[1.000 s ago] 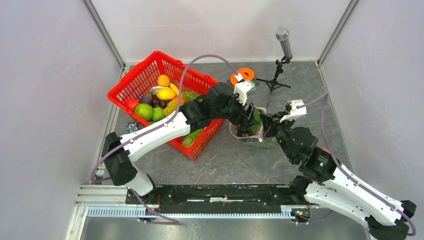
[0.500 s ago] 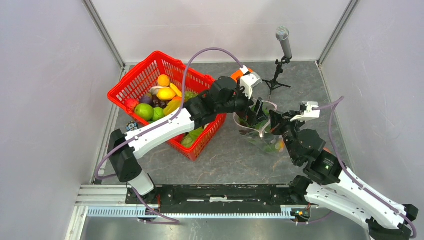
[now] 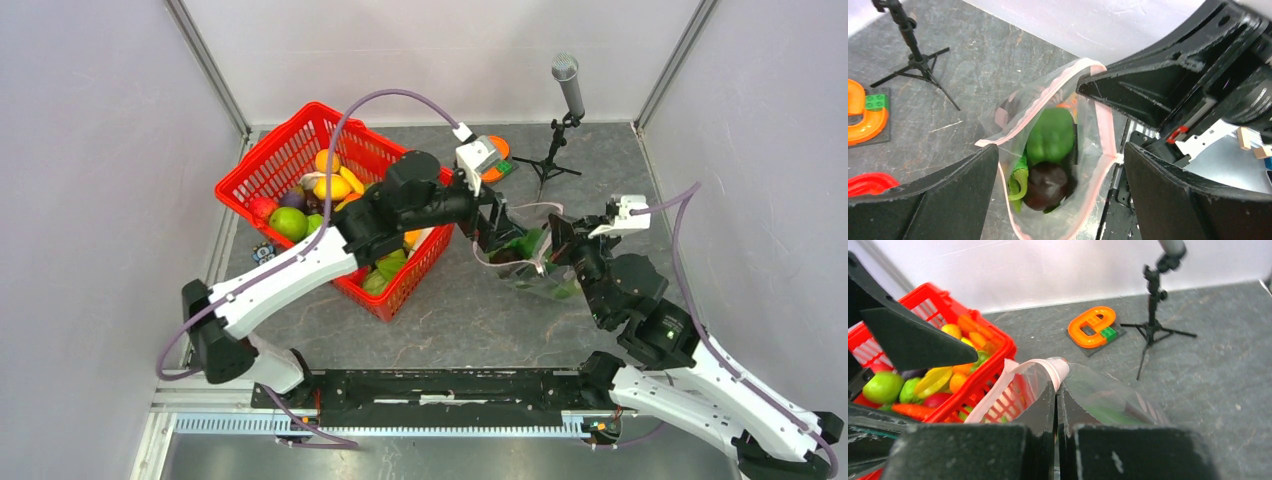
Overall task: Place the food in the zip-top bag and seal the zipper
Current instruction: Place the fake vegetable in the zipper food storage bag, then zip the zipper food storage bag at the center of the board.
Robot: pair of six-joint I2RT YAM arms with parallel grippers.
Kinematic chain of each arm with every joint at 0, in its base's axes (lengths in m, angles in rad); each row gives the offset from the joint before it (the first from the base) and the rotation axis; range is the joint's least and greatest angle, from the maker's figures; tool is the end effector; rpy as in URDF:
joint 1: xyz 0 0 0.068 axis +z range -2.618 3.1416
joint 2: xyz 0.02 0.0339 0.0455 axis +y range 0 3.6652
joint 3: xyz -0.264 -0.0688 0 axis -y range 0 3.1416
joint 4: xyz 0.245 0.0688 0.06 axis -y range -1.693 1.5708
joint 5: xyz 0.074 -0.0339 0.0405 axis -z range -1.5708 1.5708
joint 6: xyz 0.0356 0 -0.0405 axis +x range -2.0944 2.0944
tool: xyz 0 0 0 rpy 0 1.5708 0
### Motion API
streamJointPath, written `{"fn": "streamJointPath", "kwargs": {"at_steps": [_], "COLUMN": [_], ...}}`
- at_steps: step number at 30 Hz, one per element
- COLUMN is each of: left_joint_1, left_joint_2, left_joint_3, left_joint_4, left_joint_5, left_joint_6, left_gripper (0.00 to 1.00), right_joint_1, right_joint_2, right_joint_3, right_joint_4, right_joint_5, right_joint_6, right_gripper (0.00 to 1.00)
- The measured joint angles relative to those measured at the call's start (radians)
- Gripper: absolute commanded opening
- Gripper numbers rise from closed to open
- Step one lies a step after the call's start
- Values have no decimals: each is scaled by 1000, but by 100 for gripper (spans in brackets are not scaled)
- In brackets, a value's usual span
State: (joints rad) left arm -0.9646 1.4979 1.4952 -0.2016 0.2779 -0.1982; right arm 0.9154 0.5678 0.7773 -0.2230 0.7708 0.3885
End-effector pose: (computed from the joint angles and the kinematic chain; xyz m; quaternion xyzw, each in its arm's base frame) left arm 0.1925 -0.2948 0.4142 0.3683 0.6797 -0.4331 0.4635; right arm 0.0953 0.0833 0.3638 0.0831 0.7056 0.1821 0.6797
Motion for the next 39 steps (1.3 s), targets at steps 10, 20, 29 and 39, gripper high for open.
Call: {"fn": "streamJointPath", "kwargs": {"at_steps": [10,20,29,39], "left_joint_1": [0,3,3,-12], "left_joint_2": [-245,-265,-306,-306], "left_joint_3": [-109,-101,-109,-168], "left_joint_4": [-11,-146,-264,-365], "left_joint_5": [-150,-63,74,237], "left_joint_6": [85,185,250,265], "left_gripper": [100,100,93,92], "right_joint_1": [0,1,1,1], "right_joint_2": [96,131,171,218], "right_joint_3": [371,401,379,348], "right_joint_4": [-183,-351,-391,-388], "right_joint_5": [-267,-614,-719,-698], "right_joint_6": [-294,-504,-577,-587], "right_gripper": [0,0,0,0]}}
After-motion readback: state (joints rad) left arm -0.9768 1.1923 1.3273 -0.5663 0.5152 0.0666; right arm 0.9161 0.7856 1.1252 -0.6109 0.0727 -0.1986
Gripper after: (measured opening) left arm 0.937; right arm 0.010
